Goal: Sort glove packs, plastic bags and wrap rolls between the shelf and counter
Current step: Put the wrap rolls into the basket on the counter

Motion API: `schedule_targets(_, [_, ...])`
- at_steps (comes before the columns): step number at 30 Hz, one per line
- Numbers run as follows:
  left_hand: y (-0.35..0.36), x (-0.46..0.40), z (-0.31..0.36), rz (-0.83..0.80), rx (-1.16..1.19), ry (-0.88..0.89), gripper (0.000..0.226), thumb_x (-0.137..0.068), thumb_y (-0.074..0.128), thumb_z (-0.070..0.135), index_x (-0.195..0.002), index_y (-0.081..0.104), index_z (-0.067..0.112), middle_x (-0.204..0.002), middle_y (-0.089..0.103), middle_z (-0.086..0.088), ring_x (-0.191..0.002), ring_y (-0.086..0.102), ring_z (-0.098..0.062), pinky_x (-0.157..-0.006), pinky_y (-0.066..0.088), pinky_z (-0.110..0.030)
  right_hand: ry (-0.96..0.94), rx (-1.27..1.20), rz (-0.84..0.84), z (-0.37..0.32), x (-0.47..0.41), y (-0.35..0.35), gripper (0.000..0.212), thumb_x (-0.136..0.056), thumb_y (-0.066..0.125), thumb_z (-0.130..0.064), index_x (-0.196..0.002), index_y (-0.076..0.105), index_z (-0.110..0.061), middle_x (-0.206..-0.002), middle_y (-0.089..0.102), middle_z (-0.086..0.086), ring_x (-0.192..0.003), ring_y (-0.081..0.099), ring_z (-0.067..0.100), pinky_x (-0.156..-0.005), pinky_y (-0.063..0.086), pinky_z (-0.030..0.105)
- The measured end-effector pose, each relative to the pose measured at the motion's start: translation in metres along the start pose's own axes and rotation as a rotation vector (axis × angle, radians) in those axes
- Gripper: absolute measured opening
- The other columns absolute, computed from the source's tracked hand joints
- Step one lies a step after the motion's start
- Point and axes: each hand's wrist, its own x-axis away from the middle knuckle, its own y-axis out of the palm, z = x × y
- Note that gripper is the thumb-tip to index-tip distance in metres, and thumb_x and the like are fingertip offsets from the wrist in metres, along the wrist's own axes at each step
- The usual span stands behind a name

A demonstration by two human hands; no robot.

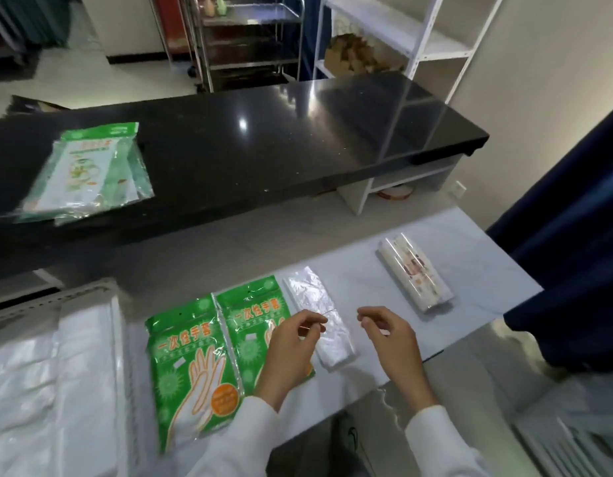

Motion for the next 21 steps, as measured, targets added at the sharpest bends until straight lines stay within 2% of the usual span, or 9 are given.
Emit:
schedule_targets(1, [0.009, -0.007, 0.002, 0.001, 0.018, -0.006, 0.026, -0.099, 0.06, 0.001, -0.1, 0.076, 0.021, -0.093, 0.078, 0.007, -0.09, 0.072, -0.01, -0.083, 0.056, -0.021, 0.011, -0.02, 0.018, 0.003, -0.008, -0.007, 0.021, -0.101, 0.064, -0.012, -0.106, 0.075, -0.03, -0.105, 0.075, -0.018, -0.1, 0.068, -0.001, -0.087, 0.053, 0.016])
schedule_targets(5, [0.047, -0.036, 0.015, 0.015, 0.034, -0.02, 0.026, -0.099, 0.058, 0.001, -0.1, 0.076, 0.02, -0.092, 0.078, 0.005, -0.087, 0.073, -0.012, -0.079, 0.056, -0.023, 0.034, -0.019, 0.026, 0.02, -0.046, -0.044, 0.022, -0.104, 0.061, -0.018, -0.111, 0.07, -0.036, -0.117, 0.068, -0.021, -0.106, 0.061, -0.01, -0.079, 0.047, 0.003])
schedule_targets(7, [0.064, -0.051, 0.02, 0.018, 0.017, -0.035, 0.026, -0.1, 0.058, 0.003, -0.1, 0.076, 0.022, -0.091, 0.078, 0.006, -0.086, 0.074, -0.012, -0.077, 0.056, -0.022, 0.048, 0.027, 0.055, 0.031, -0.065, -0.06, 0.022, -0.104, 0.059, -0.016, -0.119, 0.068, -0.03, -0.123, 0.063, -0.013, -0.107, 0.061, 0.0, -0.085, 0.047, 0.009])
schedule_targets(10, [0.086, -0.068, 0.026, 0.031, 0.022, -0.065, 0.029, -0.1, 0.056, 0.002, -0.098, 0.076, 0.023, -0.089, 0.078, 0.005, -0.085, 0.074, -0.014, -0.074, 0.052, -0.019, 0.021, 0.141, 0.134, 0.047, -0.091, -0.078, 0.028, -0.101, 0.057, -0.001, -0.125, 0.069, -0.009, -0.133, 0.061, 0.006, -0.122, 0.056, 0.022, -0.107, 0.047, 0.034])
schedule_targets(12, [0.098, -0.075, 0.028, 0.042, 0.024, -0.09, 0.029, -0.1, 0.056, 0.002, -0.097, 0.076, 0.023, -0.089, 0.078, 0.005, -0.085, 0.074, -0.013, -0.075, 0.051, -0.02, 0.018, 0.235, 0.115, 0.056, -0.106, -0.085, 0.034, -0.098, 0.058, 0.002, -0.131, 0.067, -0.003, -0.138, 0.059, 0.012, -0.132, 0.051, 0.03, -0.116, 0.041, 0.039])
schedule_targets(16, [0.114, -0.086, 0.031, 0.074, -0.003, -0.123, 0.029, -0.1, 0.057, 0.005, -0.097, 0.076, 0.027, -0.091, 0.078, 0.007, -0.085, 0.074, -0.012, -0.077, 0.053, -0.024, 0.046, 0.251, 0.027, 0.068, -0.127, -0.091, 0.045, -0.094, 0.063, -0.001, -0.139, 0.063, -0.005, -0.143, 0.054, 0.011, -0.136, 0.046, 0.031, -0.118, 0.039, 0.04])
schedule_targets(19, [0.12, -0.092, 0.035, 0.098, 0.003, -0.142, 0.029, -0.1, 0.057, 0.006, -0.097, 0.076, 0.027, -0.091, 0.078, 0.006, -0.085, 0.074, -0.013, -0.076, 0.054, -0.025, 0.055, 0.254, -0.067, 0.073, -0.14, -0.093, 0.046, -0.093, 0.065, -0.001, -0.138, 0.063, -0.007, -0.142, 0.053, 0.011, -0.132, 0.049, 0.033, -0.114, 0.043, 0.045])
schedule_targets(21, [0.123, -0.096, 0.037, 0.118, 0.016, -0.166, 0.029, -0.1, 0.057, 0.006, -0.097, 0.076, 0.027, -0.091, 0.078, 0.005, -0.086, 0.074, -0.015, -0.076, 0.056, -0.028, 0.03, 0.291, -0.091, 0.077, -0.148, -0.093, 0.044, -0.09, 0.066, 0.002, -0.134, 0.064, -0.005, -0.138, 0.054, 0.013, -0.128, 0.051, 0.035, -0.112, 0.043, 0.043])
